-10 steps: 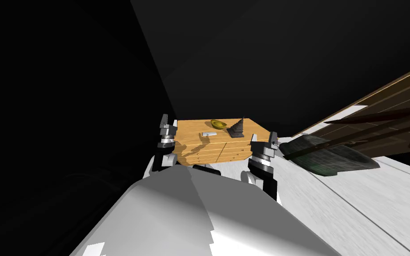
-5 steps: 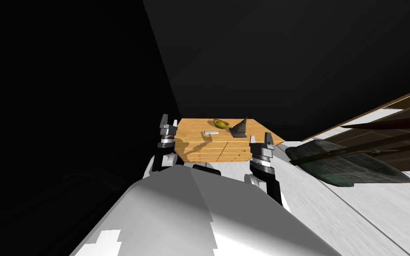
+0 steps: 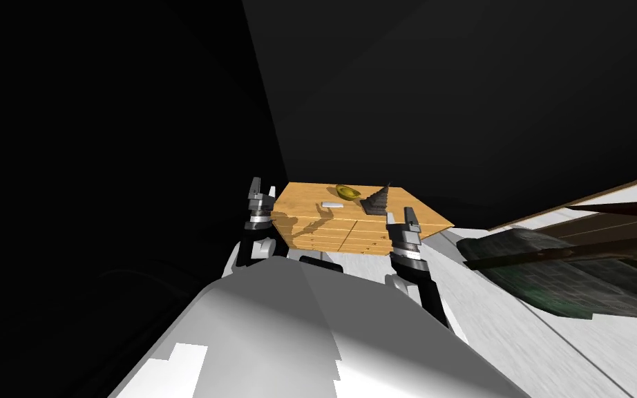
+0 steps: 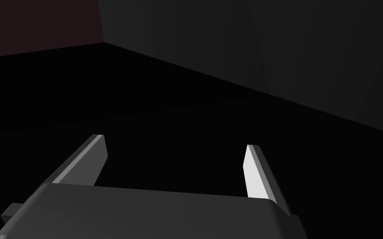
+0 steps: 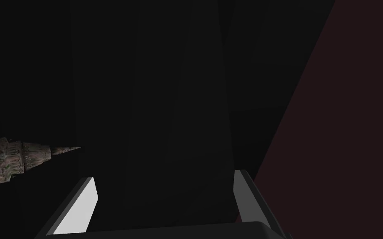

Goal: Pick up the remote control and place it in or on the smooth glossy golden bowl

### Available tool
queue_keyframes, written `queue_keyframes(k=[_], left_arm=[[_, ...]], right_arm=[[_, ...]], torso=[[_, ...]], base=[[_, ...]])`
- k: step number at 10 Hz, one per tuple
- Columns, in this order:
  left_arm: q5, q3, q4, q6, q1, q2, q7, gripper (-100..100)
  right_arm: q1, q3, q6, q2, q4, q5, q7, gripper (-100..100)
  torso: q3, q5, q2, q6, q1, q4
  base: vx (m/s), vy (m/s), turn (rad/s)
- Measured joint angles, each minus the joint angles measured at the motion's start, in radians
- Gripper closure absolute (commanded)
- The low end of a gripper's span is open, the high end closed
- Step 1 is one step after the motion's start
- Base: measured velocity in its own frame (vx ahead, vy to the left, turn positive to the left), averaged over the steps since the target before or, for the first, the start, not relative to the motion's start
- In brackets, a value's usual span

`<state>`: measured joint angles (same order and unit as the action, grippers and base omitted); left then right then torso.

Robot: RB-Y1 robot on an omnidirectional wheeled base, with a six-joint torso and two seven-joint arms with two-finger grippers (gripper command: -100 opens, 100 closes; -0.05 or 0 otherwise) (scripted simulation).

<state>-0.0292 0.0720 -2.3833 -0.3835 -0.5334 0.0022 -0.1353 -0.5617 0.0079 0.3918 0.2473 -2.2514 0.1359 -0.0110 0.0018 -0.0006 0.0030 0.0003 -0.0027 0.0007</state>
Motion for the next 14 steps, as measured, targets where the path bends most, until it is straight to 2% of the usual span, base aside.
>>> queue_keyframes(k=[11, 14], left_arm=[[0.0, 0.0, 0.0, 0.0, 0.0, 0.0, 0.0, 0], [0.0, 0.0, 0.0, 0.0, 0.0, 0.0, 0.0, 0]], right_arm=[[-0.034, -0.006, -0.017, 0.336, 0.08, 0.065, -0.054, -100], [-0.047, -0.004, -0.027, 0.416, 0.091, 0.079, -0.066, -100]], torso=[[0.0, 0.0, -0.001, 0.0, 0.0, 0.0], [-0.001, 0.0, -0.002, 0.0, 0.0, 0.0]], base=[[-0.041, -0.023, 0.16], [-0.042, -0.02, 0.257]])
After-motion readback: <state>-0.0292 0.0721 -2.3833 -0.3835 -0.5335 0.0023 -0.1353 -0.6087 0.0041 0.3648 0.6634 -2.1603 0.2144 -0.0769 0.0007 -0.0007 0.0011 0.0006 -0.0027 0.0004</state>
